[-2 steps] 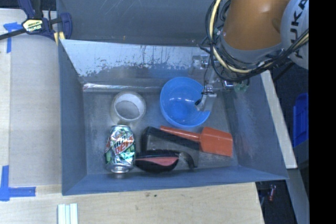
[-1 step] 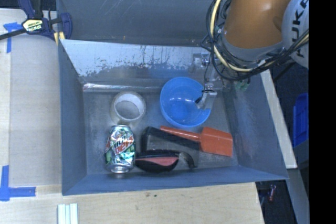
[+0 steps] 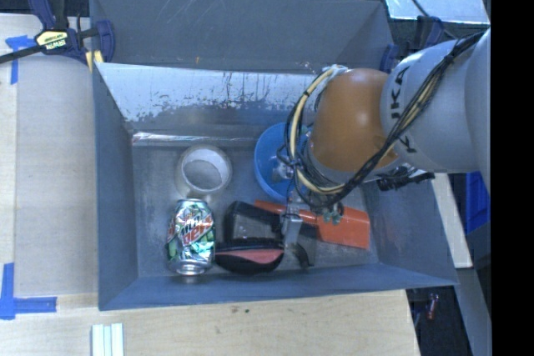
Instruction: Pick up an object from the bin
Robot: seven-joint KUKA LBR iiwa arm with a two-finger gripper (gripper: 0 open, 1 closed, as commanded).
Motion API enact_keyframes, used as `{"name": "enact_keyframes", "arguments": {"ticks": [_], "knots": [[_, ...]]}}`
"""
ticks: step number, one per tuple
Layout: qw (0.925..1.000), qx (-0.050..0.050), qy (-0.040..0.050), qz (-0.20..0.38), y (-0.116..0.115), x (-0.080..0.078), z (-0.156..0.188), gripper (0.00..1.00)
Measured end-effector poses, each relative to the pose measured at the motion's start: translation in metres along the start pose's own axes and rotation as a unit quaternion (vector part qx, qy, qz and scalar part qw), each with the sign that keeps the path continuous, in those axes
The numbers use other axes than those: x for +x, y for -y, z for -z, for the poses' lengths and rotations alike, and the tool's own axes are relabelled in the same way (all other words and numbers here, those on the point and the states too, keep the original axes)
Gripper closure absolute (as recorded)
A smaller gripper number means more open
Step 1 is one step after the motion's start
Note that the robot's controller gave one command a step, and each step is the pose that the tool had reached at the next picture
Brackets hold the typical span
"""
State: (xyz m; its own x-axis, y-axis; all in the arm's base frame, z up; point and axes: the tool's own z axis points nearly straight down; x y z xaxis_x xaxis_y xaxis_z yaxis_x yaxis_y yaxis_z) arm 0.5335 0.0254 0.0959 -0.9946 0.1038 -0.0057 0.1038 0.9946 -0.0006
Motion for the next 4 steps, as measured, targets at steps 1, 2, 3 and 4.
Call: {"name": "enact_keyframes", "arguments": {"ticks": [1, 2, 3, 4], "knots": [[1.0, 0.0, 0.0007, -0.009, 0.001, -0.003, 0.006, 0.0], [0.9909, 0.0, 0.0008, -0.134, -0.035, 0.048, 0.005, 0.0], [0.9958, 0.0, 0.0104, -0.091, -0.038, 0.045, -0.022, 0.0], [0.9599, -0.003, 0.0047, -0.28, -0.028, 0.032, -0.023, 1.0]]}}
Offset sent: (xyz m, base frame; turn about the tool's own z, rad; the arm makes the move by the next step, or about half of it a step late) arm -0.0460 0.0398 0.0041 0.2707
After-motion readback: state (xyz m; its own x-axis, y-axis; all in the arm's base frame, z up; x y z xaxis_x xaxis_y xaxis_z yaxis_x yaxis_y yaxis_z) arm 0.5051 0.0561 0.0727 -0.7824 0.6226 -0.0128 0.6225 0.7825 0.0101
